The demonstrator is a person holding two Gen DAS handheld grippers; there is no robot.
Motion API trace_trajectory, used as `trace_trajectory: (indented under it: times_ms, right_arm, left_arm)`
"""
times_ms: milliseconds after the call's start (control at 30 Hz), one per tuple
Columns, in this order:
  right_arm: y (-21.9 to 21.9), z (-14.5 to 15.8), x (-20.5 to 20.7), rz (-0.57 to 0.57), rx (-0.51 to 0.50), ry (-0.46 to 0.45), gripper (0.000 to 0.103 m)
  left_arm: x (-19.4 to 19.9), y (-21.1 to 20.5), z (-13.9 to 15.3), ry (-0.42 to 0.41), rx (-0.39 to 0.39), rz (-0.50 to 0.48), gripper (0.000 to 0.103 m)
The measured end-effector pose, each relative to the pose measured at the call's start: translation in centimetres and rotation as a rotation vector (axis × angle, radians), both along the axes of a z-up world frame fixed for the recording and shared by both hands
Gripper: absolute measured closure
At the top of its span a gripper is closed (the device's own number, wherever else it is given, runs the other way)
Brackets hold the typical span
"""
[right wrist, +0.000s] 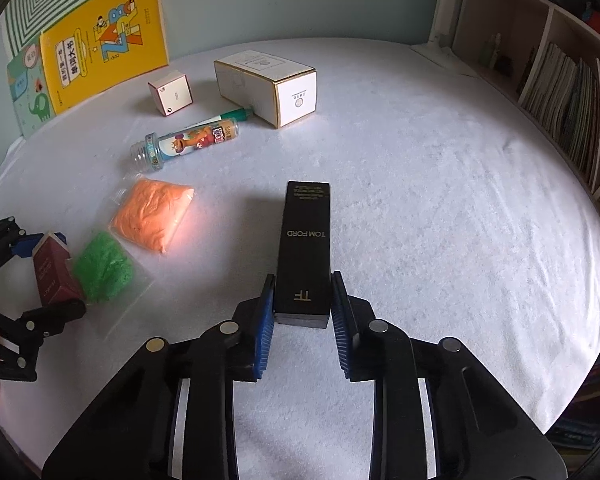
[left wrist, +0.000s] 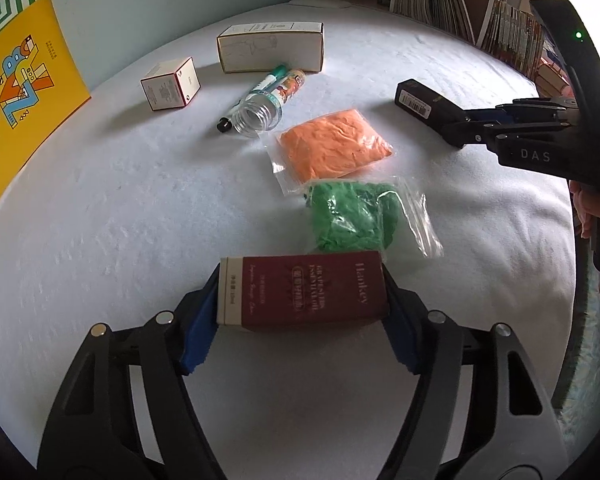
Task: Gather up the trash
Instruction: 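Grasp the red box with the left tool while the right tool grasps the black TOM FORD box, then carry both boxes over the wastebasket and open both tools to drop them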
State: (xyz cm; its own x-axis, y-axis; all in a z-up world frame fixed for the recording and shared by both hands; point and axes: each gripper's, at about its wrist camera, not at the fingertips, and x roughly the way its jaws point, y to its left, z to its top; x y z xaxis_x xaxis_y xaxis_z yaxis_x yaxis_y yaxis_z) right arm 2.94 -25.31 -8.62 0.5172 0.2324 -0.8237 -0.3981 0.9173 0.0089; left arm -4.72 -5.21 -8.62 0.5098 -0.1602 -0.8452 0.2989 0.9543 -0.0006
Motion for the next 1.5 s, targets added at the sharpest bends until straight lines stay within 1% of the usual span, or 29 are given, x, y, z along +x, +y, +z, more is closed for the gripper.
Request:
trace_trajectory:
  times_ms: [267,867,1167,1500]
  right_arm:
    - [-1.4,0.8,-0.9,-0.024,0.018,-0.019,0.076]
    - [-3.4,1.8,-3.6,-0.036,0.026,-0.031,0.076]
    - [-5.3,2.5,-5.6,-0.063,0.040,-0.047,0.076]
    - [-9.1,2.6,-8.5,-0.128,0.073,-0.052,0.076]
  left_arm:
    - [-0.3,0.6,0.4,-0.016,0.002,0.019,0.035]
    - [-1.2,-0.4,1.2,-0.054,0.026,-0.007,0.035]
    - [-2.3,-2.9,1.5,-0.064,0.035,-0.064,0.035]
    - [-4.1,-6.6,1.9,-0.078,0.048,-0.132,0.035]
